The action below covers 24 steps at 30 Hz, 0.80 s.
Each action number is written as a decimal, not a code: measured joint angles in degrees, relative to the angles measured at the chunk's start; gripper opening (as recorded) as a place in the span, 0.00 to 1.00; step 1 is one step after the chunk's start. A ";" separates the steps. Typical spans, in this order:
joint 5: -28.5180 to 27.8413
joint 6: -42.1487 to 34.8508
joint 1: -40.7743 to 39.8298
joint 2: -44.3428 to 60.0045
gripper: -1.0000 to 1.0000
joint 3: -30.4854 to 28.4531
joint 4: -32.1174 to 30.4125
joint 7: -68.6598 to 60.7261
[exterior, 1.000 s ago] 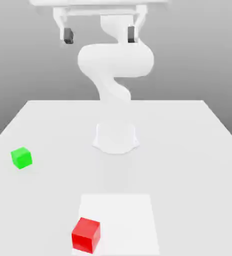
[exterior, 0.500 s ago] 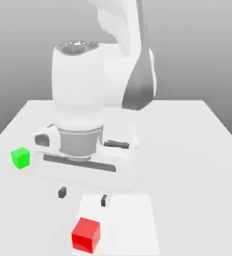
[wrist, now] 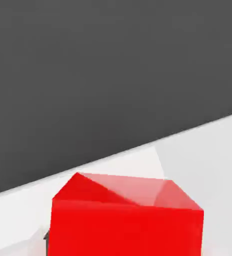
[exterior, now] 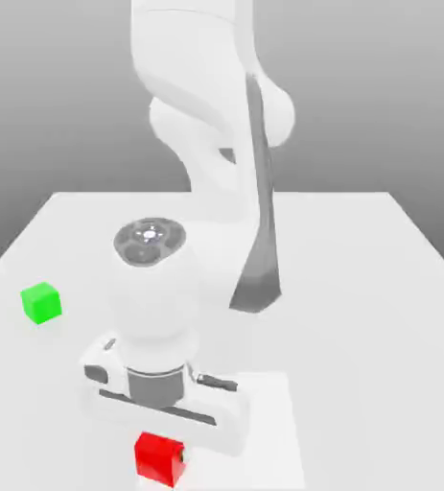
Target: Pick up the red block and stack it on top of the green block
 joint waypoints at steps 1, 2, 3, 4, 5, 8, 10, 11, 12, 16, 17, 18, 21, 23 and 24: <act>-0.13 -1.61 0.06 -1.90 0.00 -0.09 -0.29 0.09; -0.26 -3.29 0.12 -3.89 0.00 -0.17 -0.60 0.19; -0.47 -4.80 -0.04 -5.84 0.00 -0.51 -1.04 0.46; -1.02 -5.43 -1.12 -7.46 0.00 -2.05 -2.00 1.52; -1.72 -5.75 -2.46 -8.97 0.00 -4.05 -3.15 2.87; -4.25 -6.24 -8.37 -13.35 0.00 -10.39 -6.85 7.51; -6.29 -6.50 -14.86 -16.28 0.00 -13.51 -9.39 10.96; -7.26 -6.61 -18.11 -17.74 0.00 -14.48 -10.66 12.64; -8.13 -6.73 -21.08 -19.19 0.00 -15.76 -11.94 14.26; -10.97 -7.13 -29.72 -24.90 0.00 -20.01 -17.05 20.26; -11.55 -7.21 -31.91 -26.31 0.00 -21.33 -18.34 21.67; -12.10 -7.29 -34.20 -27.70 0.00 -22.72 -19.62 23.06; -11.04 -5.08 -37.22 -27.54 0.00 -25.56 -21.69 24.02; -7.73 -1.72 -36.29 -24.15 0.00 -26.33 -21.80 21.88; -5.50 0.12 -35.92 -22.17 0.00 -26.23 -21.80 20.36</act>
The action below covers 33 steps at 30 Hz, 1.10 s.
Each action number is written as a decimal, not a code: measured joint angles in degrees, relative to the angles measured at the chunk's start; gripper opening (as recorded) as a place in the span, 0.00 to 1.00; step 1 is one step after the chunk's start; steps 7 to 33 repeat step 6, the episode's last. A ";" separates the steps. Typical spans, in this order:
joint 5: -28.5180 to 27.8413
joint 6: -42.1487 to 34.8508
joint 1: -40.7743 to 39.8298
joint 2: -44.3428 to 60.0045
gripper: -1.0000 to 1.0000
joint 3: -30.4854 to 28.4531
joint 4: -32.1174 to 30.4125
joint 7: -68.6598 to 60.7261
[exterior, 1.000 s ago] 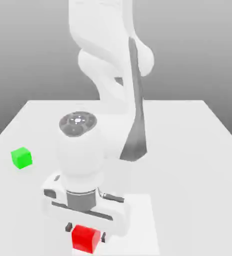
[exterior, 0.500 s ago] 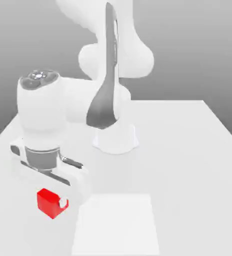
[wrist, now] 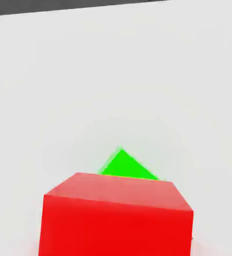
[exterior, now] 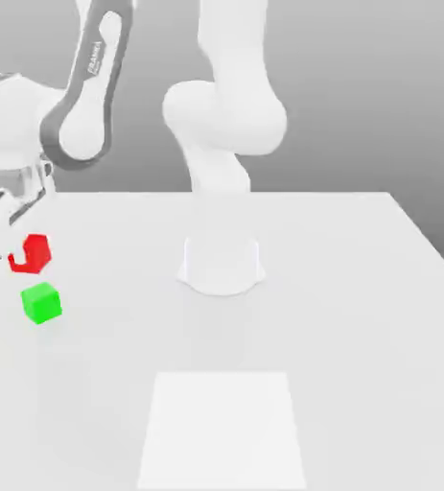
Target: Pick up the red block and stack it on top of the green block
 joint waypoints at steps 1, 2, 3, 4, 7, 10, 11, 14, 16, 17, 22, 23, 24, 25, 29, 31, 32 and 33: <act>2.75 1.84 0.72 2.07 0.00 0.27 0.03 -1.91; 5.81 3.67 0.14 4.20 0.00 1.57 0.08 -4.03; 9.24 5.53 -0.47 6.39 0.00 3.01 0.16 -6.44; 11.15 6.54 -0.61 7.57 1.00 3.48 0.19 -7.78; 11.15 6.54 -0.60 7.57 1.00 3.48 0.19 -7.78; 11.15 6.54 -0.60 7.57 1.00 3.48 0.19 -7.78; 11.15 6.54 -0.60 7.57 1.00 3.48 0.19 -7.78; 11.15 6.54 -0.60 7.57 1.00 3.48 0.19 -7.78; 11.15 6.54 -0.60 7.57 1.00 3.48 0.19 -7.78; 11.15 6.54 -0.60 7.57 1.00 3.48 0.19 -7.78; 11.15 6.54 -0.60 7.57 1.00 3.48 0.19 -7.78; 11.15 6.54 -0.60 7.57 1.00 3.48 0.19 -7.78; 11.15 6.54 -0.60 7.57 1.00 3.48 0.19 -7.78; 11.15 6.54 -0.60 7.57 1.00 3.48 0.19 -7.78; 11.15 6.54 -0.60 7.57 1.00 3.48 0.19 -7.78; 11.15 6.54 -0.60 7.57 1.00 3.48 0.19 -7.78; 11.15 6.54 -0.60 7.57 1.00 3.48 0.19 -7.78; 11.15 6.54 -0.60 7.57 1.00 3.48 0.19 -7.78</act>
